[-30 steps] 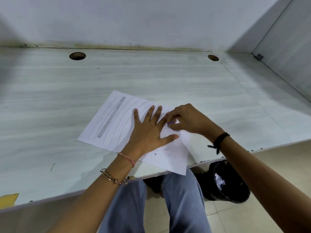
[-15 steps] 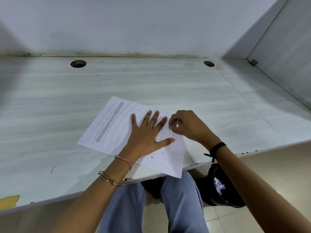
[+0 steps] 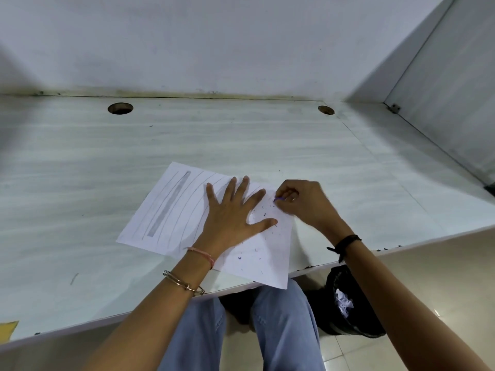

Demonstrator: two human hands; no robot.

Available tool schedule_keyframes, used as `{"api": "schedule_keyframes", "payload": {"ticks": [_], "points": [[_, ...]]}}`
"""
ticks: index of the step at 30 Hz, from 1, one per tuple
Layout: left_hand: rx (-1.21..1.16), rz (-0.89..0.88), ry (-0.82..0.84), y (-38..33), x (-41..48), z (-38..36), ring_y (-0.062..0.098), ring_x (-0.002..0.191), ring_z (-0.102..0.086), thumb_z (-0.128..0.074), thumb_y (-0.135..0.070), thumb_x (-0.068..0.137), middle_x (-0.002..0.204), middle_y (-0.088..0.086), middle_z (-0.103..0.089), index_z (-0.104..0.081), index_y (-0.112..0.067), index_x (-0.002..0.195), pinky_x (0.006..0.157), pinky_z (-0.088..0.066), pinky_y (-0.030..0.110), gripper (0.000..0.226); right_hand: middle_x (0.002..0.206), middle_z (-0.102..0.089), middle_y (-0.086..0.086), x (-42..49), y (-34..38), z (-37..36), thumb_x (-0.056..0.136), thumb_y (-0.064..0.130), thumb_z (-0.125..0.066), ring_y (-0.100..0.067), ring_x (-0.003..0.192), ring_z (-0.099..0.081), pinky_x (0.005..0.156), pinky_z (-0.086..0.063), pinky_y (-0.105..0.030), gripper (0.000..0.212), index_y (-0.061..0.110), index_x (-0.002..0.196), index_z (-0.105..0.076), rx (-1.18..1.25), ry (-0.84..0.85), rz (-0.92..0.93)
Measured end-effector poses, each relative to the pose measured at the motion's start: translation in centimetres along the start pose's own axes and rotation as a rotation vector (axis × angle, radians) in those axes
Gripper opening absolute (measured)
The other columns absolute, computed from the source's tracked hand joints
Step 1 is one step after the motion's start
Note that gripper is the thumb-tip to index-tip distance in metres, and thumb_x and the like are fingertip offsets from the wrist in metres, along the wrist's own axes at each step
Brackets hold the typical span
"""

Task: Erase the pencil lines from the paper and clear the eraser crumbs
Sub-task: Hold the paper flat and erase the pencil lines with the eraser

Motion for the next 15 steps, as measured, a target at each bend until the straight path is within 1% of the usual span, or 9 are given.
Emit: {"api": "schedule_keyframes", "payload": {"ticks": [2,3,6,9,12,14,15], "points": [[0.018,-0.006,-0.002,0.0,0.2,-0.3,0.023,0.149,0.014,-0.011,-0.087,0.076,0.163,-0.001,0.011,-0.001,-0.045,0.152,0.109,0.012,0.07,0.088,0.074,-0.068,0.0,-0.1,0.9,-1.8,0.075,0.007,-0.07,-0.012,0.069,-0.063,0.06,-0.045,-0.011,0.006,0.011,0.079,-0.071,-0.041,0.081,0.035],[0.017,-0.006,-0.002,0.0,0.2,-0.4,0.023,0.149,0.015,-0.011,-0.087,0.076,0.163,-0.002,0.012,0.001,-0.046,0.152,0.108,0.013,0.07,0.087,0.075,-0.069,-0.001,0.1,1.0,-2.1,0.075,0.006,-0.069,-0.013,0.069,-0.063,0.059,-0.045,-0.012,0.006,0.01,0.079,-0.071,-0.064,0.092,0.039],[0.007,-0.001,0.006,0.2,0.2,-0.5,0.023,0.149,0.016,-0.016,-0.086,0.079,0.163,-0.003,0.013,0.002,-0.047,0.152,0.107,0.017,0.067,0.084,0.074,-0.065,-0.002,1.9,-0.2,-0.7,0.076,0.004,-0.066,-0.013,0.068,-0.058,0.057,-0.043,-0.014,0.008,0.007,0.081,-0.072,-0.133,0.021,-0.011],[0.017,-0.009,-0.014,0.1,0.2,-0.4,0.024,0.149,0.015,-0.014,-0.086,0.078,0.163,-0.002,0.012,0.001,-0.047,0.152,0.107,0.015,0.068,0.085,0.073,-0.063,-0.003,3.4,-0.8,0.6,0.077,0.002,-0.064,-0.016,0.067,-0.059,0.055,-0.042,-0.017,0.008,0.004,0.08,-0.072,-0.174,-0.021,-0.067],[0.023,-0.015,-0.008,0.0,0.3,-0.5,0.025,0.149,0.016,-0.011,-0.086,0.077,0.163,-0.001,0.011,0.002,-0.045,0.153,0.107,0.015,0.069,0.087,0.071,-0.063,0.001,2.5,0.8,-0.4,0.076,0.005,-0.067,-0.01,0.064,-0.057,0.057,-0.042,-0.015,0.005,0.007,0.078,-0.071,-0.143,-0.01,0.004],[0.022,-0.013,-0.001,0.0,0.3,-0.6,0.025,0.149,0.017,-0.009,-0.086,0.077,0.163,-0.001,0.012,0.002,-0.045,0.153,0.107,0.015,0.07,0.087,0.071,-0.064,0.0,1.4,1.5,-1.7,0.076,0.006,-0.067,-0.011,0.065,-0.057,0.061,-0.044,-0.018,0.004,0.007,0.078,-0.071,-0.139,0.042,0.051],[0.015,-0.013,-0.002,0.1,0.3,-0.6,0.024,0.149,0.016,-0.01,-0.087,0.077,0.163,-0.001,0.012,0.002,-0.045,0.153,0.108,0.014,0.07,0.087,0.073,-0.065,-0.002,1.5,1.1,-1.7,0.076,0.006,-0.067,-0.013,0.066,-0.057,0.061,-0.044,-0.019,0.006,0.006,0.079,-0.071,-0.143,0.035,0.045]]}}
Point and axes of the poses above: each hand's wrist, its own x-axis towards the middle knuckle, its own z-axis out of the back of the hand, y = z × x, the point moved 9 cm from there along x, towards the middle knuckle
